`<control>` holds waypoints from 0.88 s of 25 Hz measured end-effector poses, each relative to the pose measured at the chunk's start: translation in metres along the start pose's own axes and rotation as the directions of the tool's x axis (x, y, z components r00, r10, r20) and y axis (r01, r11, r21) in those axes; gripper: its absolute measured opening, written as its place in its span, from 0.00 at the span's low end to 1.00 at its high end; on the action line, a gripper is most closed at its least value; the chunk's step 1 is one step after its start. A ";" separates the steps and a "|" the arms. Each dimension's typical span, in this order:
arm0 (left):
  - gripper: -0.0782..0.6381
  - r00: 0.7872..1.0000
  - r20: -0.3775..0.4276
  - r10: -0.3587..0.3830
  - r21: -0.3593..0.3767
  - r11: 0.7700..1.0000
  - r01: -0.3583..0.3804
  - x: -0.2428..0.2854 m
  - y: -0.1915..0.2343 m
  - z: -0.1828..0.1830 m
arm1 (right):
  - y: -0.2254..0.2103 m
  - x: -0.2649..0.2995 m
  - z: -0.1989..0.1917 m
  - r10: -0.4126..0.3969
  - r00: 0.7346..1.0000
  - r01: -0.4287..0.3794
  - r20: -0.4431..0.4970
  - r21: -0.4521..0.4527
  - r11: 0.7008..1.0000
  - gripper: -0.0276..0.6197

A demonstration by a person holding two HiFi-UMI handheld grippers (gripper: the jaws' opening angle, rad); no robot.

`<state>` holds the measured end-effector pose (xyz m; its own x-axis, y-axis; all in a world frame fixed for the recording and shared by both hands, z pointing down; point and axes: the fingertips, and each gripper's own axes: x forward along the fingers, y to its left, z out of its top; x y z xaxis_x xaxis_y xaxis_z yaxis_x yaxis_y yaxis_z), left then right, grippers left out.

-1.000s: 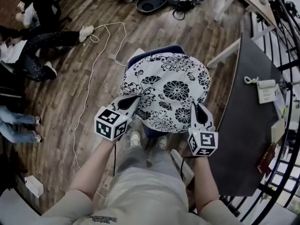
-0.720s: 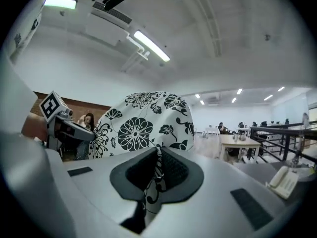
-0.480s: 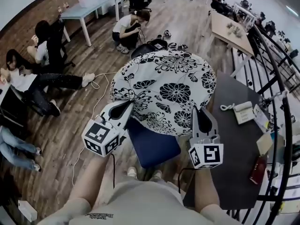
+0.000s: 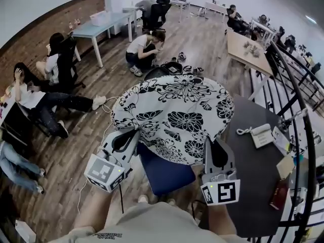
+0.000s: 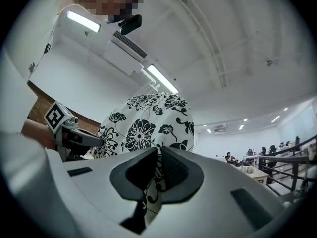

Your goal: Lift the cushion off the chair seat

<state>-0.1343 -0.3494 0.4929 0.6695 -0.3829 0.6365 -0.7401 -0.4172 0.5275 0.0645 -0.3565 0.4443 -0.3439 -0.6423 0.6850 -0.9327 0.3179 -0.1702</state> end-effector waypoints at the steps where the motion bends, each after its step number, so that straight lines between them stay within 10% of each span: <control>1: 0.11 1.000 -0.002 0.001 -0.009 1.000 -0.001 0.000 -0.001 -0.003 | 0.001 0.001 -0.001 0.005 1.000 -0.005 -0.004 -0.006 1.000 0.07; 22: 0.11 0.998 -0.064 -0.014 -0.029 0.999 0.013 0.004 -0.005 -0.008 | -0.001 0.009 -0.002 0.027 0.999 -0.026 -0.024 0.024 0.999 0.07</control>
<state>-0.1285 -0.3428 0.4976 0.6747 -0.3231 0.6636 -0.7331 -0.3979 0.5515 0.0621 -0.3612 0.4518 -0.3662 -0.6164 0.6971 -0.9257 0.3176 -0.2054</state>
